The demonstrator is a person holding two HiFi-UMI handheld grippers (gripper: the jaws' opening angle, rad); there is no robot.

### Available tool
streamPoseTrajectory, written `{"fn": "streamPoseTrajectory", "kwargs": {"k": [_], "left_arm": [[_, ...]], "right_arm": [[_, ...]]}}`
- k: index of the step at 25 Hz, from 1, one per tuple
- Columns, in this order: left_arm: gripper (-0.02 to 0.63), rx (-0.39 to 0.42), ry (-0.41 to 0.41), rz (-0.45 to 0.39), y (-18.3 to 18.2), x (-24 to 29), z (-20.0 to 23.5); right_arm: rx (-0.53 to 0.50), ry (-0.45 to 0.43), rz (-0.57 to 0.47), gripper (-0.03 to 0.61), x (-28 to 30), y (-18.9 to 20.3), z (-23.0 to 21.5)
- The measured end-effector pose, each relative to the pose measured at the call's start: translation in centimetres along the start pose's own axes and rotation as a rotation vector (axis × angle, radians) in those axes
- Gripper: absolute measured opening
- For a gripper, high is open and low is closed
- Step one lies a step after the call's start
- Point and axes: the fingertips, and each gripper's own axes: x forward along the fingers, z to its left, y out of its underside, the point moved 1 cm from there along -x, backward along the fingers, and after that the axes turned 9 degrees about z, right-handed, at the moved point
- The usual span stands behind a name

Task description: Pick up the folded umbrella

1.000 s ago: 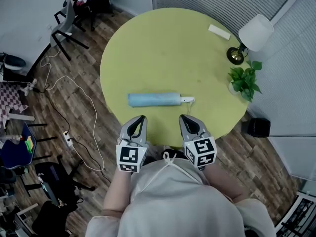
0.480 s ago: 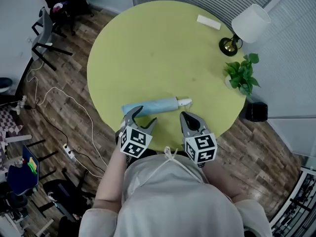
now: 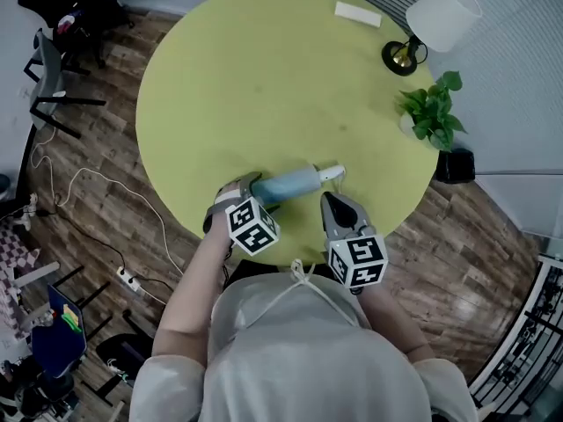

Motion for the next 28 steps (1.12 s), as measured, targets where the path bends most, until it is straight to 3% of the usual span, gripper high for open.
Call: {"fn": "streamPoseTrajectory", "kwargs": {"k": [7, 11, 15, 20, 28], "left_arm": [[0.380, 0.045, 0.133, 0.074, 0.5, 3.5, -0.2], [0.325, 0.120, 0.154, 0.139, 1.1, 4.6, -0.7], [0.308, 0.133, 0.184, 0.165, 1.1, 4.6, -0.8], [0.291, 0.128, 0.161, 0.181, 1.1, 4.4, -1.2], [0.278, 0.126, 0.048, 0.159, 1.1, 3.6, -1.9]], "right_arm": [[0.026, 0.030, 0.026, 0.000, 0.7, 1.0, -0.7], [0.033, 0.039, 0.037, 0.000, 0.5, 1.6, -0.8], [0.031, 0.040, 0.048, -0.001, 0.3, 2.1, -0.8], [0.025, 0.037, 0.046, 0.000, -0.4, 2.4, -0.8], [0.015, 0.033, 0.040, 0.000, -1.7, 2.7, -1.4]]}}
